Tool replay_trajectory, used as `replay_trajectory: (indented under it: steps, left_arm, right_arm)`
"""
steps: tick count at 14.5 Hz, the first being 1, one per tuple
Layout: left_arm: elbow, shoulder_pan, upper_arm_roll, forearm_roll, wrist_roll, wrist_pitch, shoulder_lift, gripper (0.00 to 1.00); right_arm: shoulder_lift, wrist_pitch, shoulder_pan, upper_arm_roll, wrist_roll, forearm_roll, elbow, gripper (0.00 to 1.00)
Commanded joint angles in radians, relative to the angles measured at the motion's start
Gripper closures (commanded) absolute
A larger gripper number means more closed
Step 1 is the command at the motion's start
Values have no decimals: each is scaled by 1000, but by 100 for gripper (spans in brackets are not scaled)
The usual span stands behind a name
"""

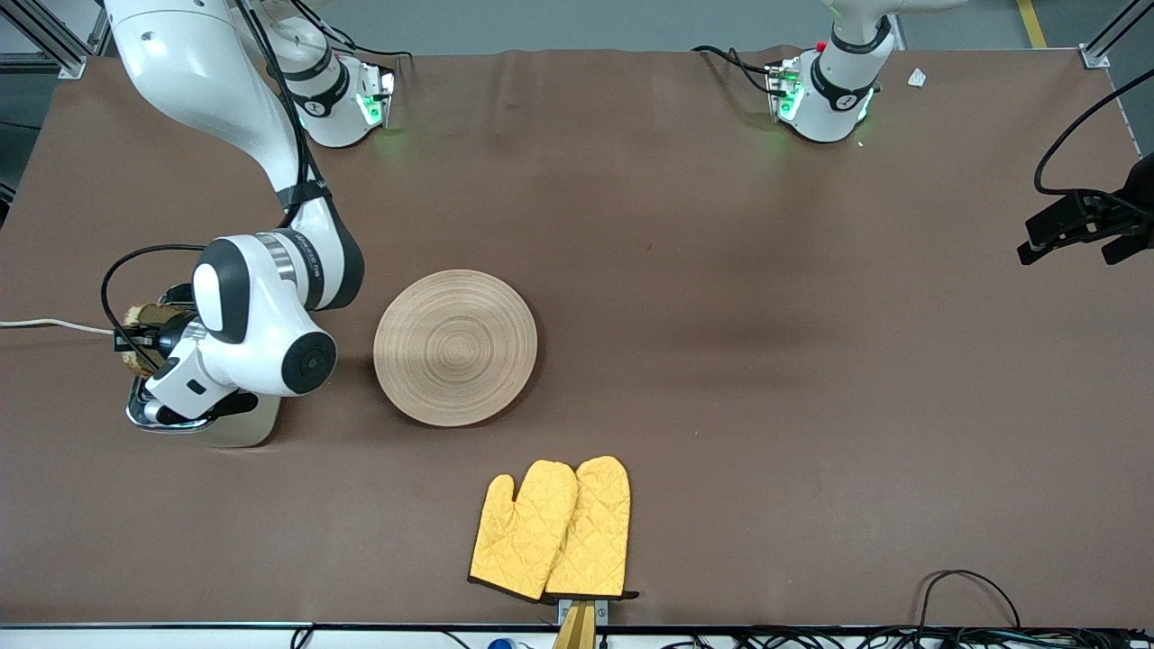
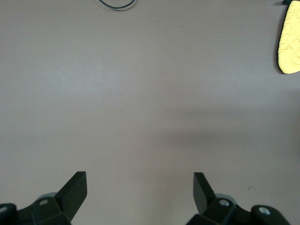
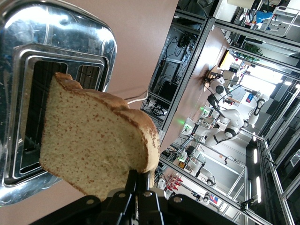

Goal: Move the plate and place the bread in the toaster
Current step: 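Lower the bread slice into the toaster slot with the right gripper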

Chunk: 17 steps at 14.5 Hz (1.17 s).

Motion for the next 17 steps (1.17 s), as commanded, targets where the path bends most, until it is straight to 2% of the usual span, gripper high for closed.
replay_trajectory:
  steps: [1,17]
  left_arm:
    - [-6,0,2,5,8,10,-6,0]
    - [-6,1,2,5,8,10,-6,0]
  right_arm:
    - [10,-8,6,7,11,-20,3,99]
    - [10,-11,28,10,10,3,1,99]
